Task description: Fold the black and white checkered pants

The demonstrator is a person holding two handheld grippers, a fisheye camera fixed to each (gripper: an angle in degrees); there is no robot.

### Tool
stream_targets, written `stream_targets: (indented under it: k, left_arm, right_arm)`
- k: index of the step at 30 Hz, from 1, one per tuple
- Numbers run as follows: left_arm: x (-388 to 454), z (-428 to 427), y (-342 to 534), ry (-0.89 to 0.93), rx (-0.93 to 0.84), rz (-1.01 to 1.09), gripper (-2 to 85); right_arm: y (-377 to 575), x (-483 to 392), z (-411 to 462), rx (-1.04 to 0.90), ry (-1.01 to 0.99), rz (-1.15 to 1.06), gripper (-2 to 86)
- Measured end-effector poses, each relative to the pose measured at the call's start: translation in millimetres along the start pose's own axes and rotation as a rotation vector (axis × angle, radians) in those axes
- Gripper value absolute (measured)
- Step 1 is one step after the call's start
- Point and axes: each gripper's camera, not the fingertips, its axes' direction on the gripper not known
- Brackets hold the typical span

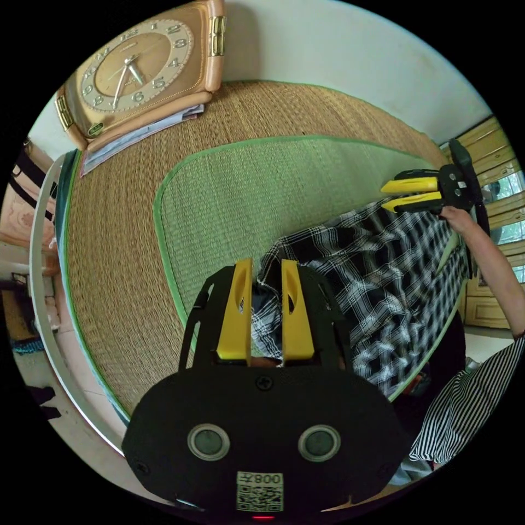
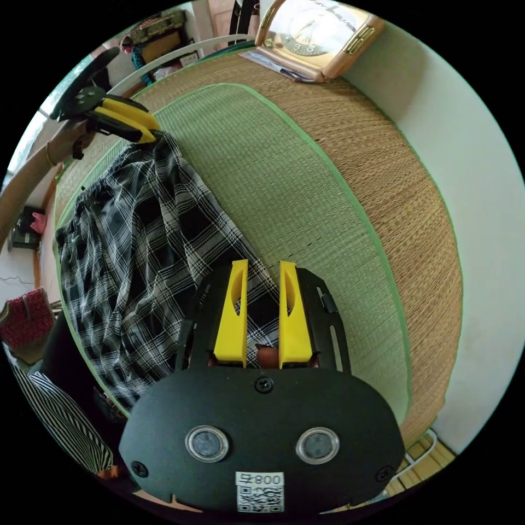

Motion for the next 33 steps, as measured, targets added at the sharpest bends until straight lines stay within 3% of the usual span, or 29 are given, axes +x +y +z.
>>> stream_targets:
  k: [9,17,33]
  left_arm:
    - [29.9,-21.8,-21.4,-0.06,-0.05,0.031,2.3]
    - [58.7,-53.9,-19.1,-0.109,-0.044,0.046,1.0]
    - [127.9,-112.1,76.3,-0.11,0.08,0.065,0.6]
  right_arm:
    - [-16.4,-36.6,-16.5,-0.013,0.025,-0.063,1.4]
    - [-17.6,-56.1,-37.2,-0.038,0.014,-0.024,0.0]
    - [53.0,-143.9,-116.5,0.071,0.02,0.07,0.1]
